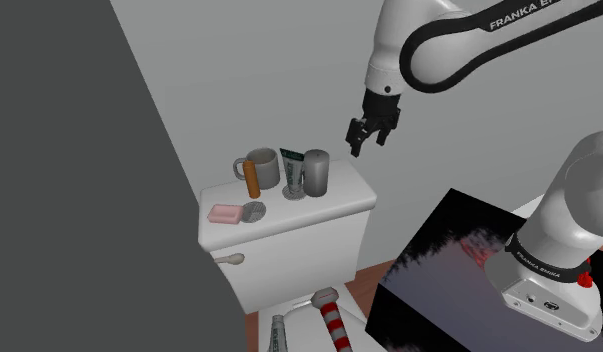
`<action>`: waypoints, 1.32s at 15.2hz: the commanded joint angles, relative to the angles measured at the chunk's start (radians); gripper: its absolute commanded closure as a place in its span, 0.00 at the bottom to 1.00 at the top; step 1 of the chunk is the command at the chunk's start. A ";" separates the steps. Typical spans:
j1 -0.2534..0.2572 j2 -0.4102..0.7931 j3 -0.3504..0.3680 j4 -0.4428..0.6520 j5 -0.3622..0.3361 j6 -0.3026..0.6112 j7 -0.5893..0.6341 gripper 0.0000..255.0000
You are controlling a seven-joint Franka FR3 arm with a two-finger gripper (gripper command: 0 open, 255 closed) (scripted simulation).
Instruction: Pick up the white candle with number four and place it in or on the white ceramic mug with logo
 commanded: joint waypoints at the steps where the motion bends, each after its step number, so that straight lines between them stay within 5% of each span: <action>1: 0.002 0.067 0.026 0.018 0.004 0.085 0.039 0.00; 8: -0.012 0.304 0.101 0.117 -0.055 0.329 0.187 0.00; 20: -0.021 0.405 0.107 0.112 -0.106 0.430 0.223 0.00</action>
